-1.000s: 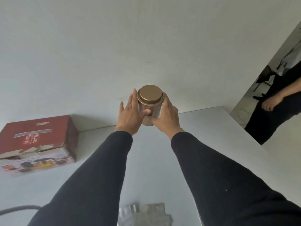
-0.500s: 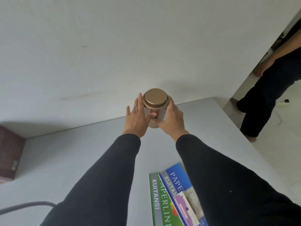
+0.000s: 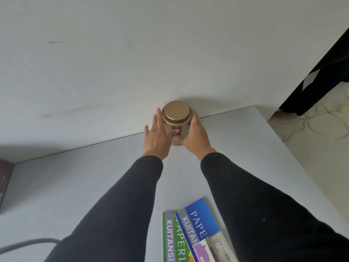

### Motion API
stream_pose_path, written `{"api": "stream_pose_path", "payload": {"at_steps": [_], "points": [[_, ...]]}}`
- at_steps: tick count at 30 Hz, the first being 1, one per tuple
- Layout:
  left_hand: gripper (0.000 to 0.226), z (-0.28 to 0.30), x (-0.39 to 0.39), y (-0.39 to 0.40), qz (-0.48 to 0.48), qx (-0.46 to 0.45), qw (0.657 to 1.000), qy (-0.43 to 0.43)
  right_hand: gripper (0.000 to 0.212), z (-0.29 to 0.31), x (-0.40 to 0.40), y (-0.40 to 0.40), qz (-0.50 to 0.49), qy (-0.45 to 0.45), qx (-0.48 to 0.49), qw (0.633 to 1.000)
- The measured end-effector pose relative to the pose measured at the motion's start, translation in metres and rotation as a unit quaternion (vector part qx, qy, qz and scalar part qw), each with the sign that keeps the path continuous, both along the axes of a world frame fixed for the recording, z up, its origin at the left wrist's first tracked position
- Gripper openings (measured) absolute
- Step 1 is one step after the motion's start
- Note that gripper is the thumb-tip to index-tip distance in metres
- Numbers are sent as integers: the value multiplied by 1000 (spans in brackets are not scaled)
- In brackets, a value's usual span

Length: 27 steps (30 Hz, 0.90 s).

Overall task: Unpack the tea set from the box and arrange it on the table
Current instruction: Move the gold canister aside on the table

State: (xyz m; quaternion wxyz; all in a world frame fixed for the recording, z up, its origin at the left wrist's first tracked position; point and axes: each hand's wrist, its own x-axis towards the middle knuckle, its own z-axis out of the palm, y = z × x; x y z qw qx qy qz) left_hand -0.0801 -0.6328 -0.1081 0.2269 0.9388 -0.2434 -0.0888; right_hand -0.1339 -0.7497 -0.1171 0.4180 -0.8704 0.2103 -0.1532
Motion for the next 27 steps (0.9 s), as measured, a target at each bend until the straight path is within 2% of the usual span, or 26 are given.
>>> {"api": "stream_pose_path", "payload": {"at_steps": [13,16,19,27], "points": [[83,-11,1,-7,23,-19,1000,-10,89,-3,3,-8,8,23,21,999],[85,-5,-4,-2,11,7,1000,-9,102,1,-3,-4,-35,77,13,996],[85,3,-10,10,10,39,999,-18,112,9,-15,6,-69,121,11,990],[82,41,-30,71,26,27,998,-46,107,50,-46,59,-89,121,-11,989]]}}
